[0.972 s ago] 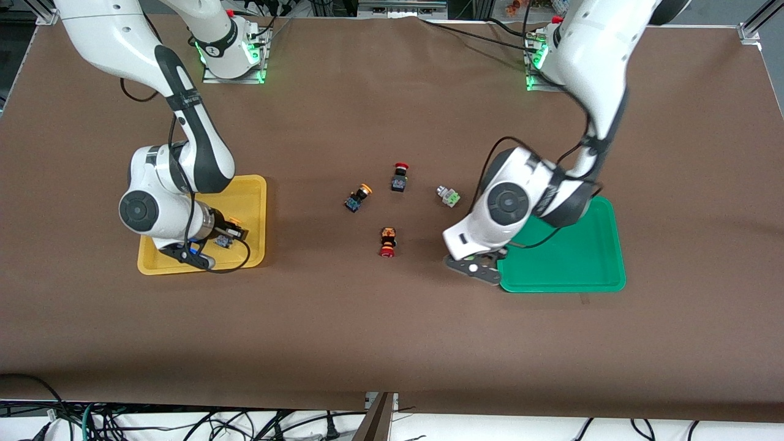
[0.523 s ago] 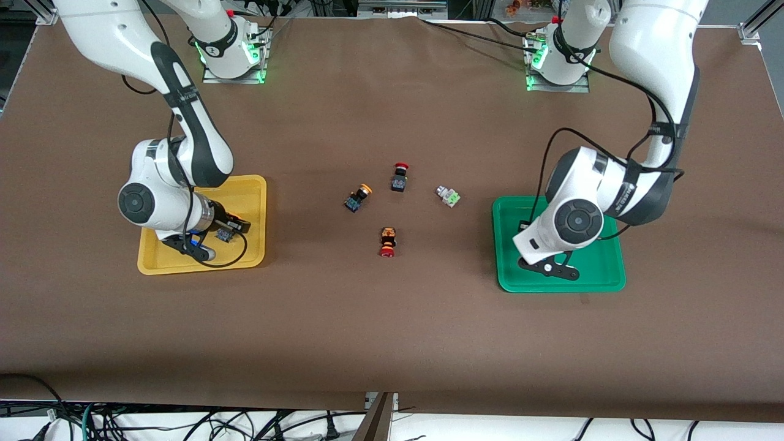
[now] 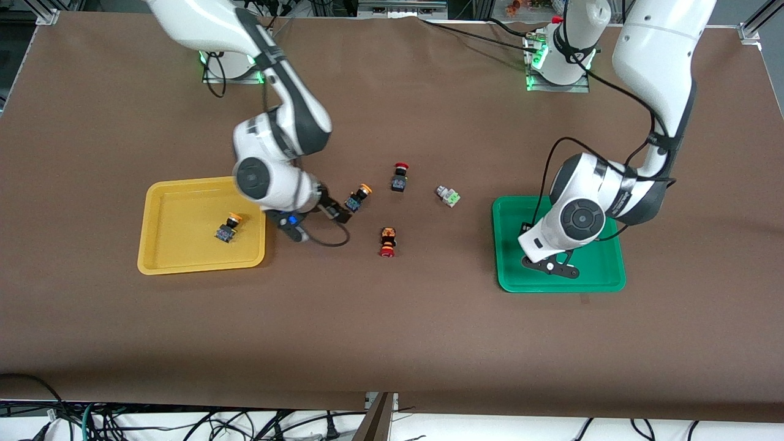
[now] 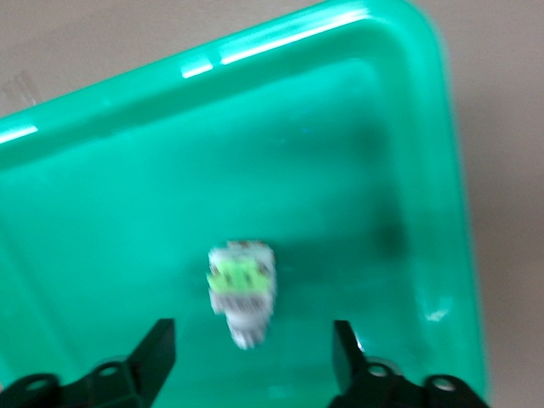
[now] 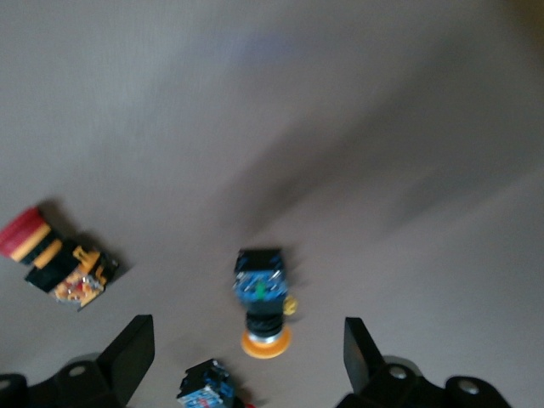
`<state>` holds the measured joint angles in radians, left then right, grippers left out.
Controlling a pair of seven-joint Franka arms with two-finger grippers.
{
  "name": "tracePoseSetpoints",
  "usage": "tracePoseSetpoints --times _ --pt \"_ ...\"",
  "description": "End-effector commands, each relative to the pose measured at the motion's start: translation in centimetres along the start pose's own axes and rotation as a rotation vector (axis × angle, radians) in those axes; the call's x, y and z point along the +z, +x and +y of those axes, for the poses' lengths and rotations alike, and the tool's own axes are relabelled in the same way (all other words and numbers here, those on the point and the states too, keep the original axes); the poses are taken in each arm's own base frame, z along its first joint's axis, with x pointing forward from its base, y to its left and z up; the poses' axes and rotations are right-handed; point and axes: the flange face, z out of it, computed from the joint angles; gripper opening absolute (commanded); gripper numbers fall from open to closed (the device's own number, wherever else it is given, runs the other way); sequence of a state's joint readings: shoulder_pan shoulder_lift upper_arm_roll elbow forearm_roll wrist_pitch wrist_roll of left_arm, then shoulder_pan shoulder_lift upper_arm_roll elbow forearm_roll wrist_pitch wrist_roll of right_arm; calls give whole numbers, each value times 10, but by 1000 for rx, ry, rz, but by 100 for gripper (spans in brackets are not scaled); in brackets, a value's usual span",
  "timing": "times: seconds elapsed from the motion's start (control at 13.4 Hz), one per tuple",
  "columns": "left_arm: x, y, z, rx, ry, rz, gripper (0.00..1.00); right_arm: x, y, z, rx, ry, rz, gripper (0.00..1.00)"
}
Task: Place green and yellow buttons in trays
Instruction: 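Grasp another blue button with the right gripper while the left gripper grasps a green button, then place the blue button in the yellow tray while the left gripper fills the green tray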
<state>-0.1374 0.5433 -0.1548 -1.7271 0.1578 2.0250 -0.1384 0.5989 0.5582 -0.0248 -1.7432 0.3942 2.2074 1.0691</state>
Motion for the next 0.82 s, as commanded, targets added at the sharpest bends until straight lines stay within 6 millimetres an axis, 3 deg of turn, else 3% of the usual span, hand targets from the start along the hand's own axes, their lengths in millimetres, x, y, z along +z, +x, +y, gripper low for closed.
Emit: tracePoseSetpoints --times 0.0,0.15,0.22,0.3,0.45,0.52,0.6,0.75 --pt "-51 -29 25 -102 -158 -40 100 28 -18 -9 38 11 11 98" --pt "-50 -34 70 -310 -181 -75 100 50 -27 -3 45 2 23 98" --pt "-42 -38 105 -410 -164 -94 100 65 -32 2 41 -3 34 98" --pt "-34 -42 126 -512 -145 -115 100 78 -37 7 35 -2 46 98" --pt "-14 -47 144 -719 -132 -165 100 96 -37 19 31 12 75 94" --pt "1 -57 163 -761 -115 -168 100 99 -38 21 25 11 81 87" --pt "10 -60 173 -809 -134 -134 100 99 -40 20 22 12 81 71" --pt "24 -61 189 -890 -204 -56 100 91 -41 17 11 22 82 23"
